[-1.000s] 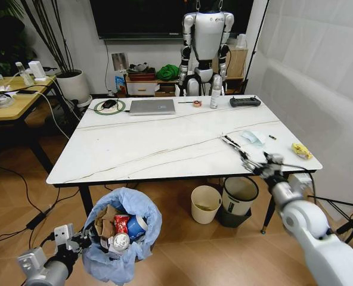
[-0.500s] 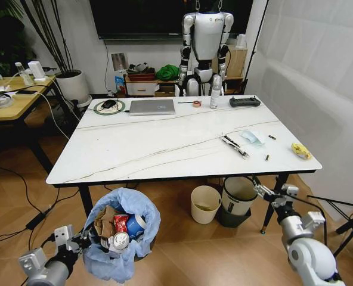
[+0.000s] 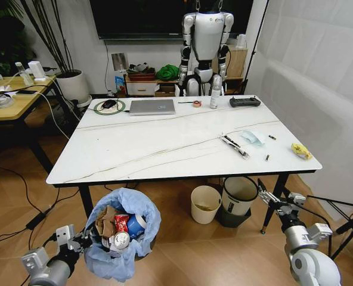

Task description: Pick up the trash bin and place the trash from the table into it.

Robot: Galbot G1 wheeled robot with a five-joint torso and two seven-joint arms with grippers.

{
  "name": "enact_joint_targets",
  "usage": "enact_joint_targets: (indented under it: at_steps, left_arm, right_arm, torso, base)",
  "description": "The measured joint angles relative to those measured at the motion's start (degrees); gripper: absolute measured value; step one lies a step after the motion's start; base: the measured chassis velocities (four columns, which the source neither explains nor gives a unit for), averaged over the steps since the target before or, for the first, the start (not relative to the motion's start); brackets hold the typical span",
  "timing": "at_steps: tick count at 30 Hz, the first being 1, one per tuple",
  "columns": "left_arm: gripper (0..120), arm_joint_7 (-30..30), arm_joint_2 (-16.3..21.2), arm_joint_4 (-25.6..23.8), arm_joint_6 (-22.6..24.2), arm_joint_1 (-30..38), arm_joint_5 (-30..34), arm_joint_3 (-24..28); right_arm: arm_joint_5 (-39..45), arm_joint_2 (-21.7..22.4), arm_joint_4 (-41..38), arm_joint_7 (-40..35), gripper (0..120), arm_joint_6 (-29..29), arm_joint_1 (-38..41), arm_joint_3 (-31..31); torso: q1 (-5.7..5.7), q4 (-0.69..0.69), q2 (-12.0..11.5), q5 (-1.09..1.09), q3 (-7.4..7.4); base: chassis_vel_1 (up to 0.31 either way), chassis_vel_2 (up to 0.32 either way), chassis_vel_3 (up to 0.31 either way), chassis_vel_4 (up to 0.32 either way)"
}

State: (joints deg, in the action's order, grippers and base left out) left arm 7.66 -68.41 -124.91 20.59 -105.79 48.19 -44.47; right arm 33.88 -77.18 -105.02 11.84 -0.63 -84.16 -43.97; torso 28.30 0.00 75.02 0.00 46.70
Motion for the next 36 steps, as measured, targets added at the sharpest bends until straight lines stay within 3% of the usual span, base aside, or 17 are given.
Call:
enact_joint_targets:
  at_steps: [36]
  left_arm:
    - [0,0.18,-0.31,-0.13,0.02,-0.05,-0.83,0.59]
  right_arm:
    - [1.86,0.5,1.59,2.2,100,-0.19,0.72,-0.77]
  torso:
    - [0.0,0.0,0.0,0.0,0.0]
  base:
    - [-0.05,-0.055,0.052,0.055]
